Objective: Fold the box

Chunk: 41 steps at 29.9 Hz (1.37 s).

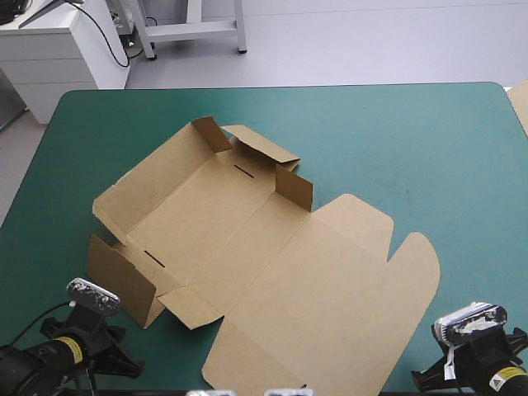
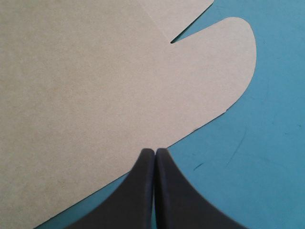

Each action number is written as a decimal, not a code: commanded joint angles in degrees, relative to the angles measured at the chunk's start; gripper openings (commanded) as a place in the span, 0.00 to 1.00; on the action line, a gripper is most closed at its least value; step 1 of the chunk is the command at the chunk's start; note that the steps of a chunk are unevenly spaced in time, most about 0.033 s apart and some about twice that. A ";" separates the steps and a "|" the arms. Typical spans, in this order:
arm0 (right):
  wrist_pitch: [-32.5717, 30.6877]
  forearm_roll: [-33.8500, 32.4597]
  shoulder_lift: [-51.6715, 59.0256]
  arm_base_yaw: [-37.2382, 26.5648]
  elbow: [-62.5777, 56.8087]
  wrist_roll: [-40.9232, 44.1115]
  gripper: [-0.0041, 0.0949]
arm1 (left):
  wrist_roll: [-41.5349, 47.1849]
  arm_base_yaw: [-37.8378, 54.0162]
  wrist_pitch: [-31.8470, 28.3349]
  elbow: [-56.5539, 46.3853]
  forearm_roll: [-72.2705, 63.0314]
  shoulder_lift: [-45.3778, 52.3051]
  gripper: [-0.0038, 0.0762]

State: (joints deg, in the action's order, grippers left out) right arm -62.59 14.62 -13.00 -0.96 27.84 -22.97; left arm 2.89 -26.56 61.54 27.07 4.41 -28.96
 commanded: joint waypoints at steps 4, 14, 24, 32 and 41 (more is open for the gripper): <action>7.23 0.88 -1.97 0.00 6.74 -2.00 0.02 | 0.29 -0.38 -1.84 1.43 -0.12 -0.37 0.04; 14.06 1.10 -16.38 0.00 18.93 -3.41 0.02 | 0.29 -0.38 -1.84 1.43 -0.12 -0.37 0.04; 19.99 8.26 -32.43 0.00 31.00 -13.07 0.02 | 0.29 -0.38 -1.84 1.43 -0.12 -0.37 0.04; 19.09 14.76 -46.61 0.38 41.30 -14.56 0.02 | 0.29 -0.38 -1.84 1.43 -0.12 -0.37 0.04; 9.90 23.22 -59.86 0.38 51.35 -21.08 0.03 | 0.29 -0.38 -1.84 1.43 -0.12 -0.37 0.04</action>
State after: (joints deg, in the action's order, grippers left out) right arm -51.84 32.97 -71.22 -0.76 75.24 -41.63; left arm 2.89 -26.56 61.54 27.07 4.41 -28.96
